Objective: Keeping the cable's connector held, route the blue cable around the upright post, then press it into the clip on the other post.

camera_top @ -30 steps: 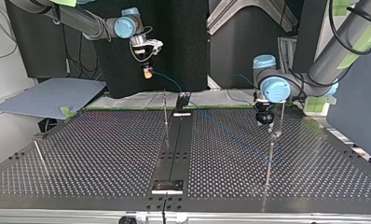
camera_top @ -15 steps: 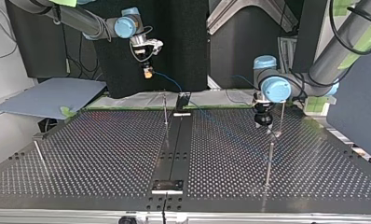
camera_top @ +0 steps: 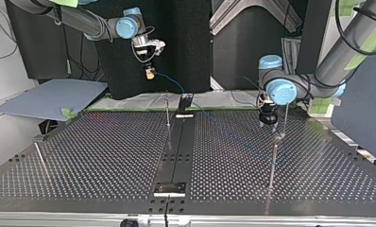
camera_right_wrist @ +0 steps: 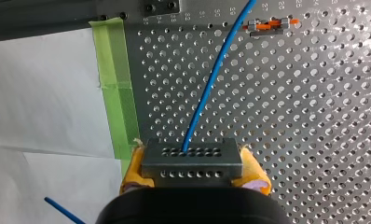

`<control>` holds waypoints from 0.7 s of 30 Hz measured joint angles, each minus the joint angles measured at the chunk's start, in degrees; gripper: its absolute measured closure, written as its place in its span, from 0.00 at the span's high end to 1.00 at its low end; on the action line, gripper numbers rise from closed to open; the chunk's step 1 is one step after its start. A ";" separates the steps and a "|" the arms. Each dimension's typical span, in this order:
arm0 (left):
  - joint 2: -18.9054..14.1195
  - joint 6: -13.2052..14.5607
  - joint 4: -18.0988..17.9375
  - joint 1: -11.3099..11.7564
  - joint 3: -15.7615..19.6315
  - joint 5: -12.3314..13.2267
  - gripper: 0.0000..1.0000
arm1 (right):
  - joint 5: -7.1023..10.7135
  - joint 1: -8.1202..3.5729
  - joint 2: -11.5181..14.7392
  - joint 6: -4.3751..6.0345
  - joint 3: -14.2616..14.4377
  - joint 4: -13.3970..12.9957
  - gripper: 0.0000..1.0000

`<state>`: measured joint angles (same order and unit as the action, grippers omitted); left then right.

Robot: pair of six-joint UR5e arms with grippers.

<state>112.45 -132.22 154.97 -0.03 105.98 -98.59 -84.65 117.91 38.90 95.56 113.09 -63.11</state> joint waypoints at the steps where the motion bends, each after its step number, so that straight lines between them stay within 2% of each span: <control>1: -0.01 -0.69 0.40 0.09 0.00 -0.07 1.00 | 0.00 0.00 0.00 0.00 -0.01 -0.01 0.00; 11: -0.49 -6.78 1.38 0.43 0.08 -0.28 1.00 | 0.00 0.01 -0.03 0.00 -0.01 0.00 0.00; 16: -2.61 -10.03 0.92 0.82 1.50 -0.97 1.00 | -0.05 0.01 -0.05 0.00 -0.01 0.00 0.00; 21: -3.61 -12.99 0.78 1.01 2.22 -0.45 1.00 | -0.06 0.00 -0.06 0.00 -0.01 0.00 0.00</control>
<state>108.84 -145.21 155.75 0.98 108.19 -99.04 -84.71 117.91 38.84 95.55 113.09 -63.12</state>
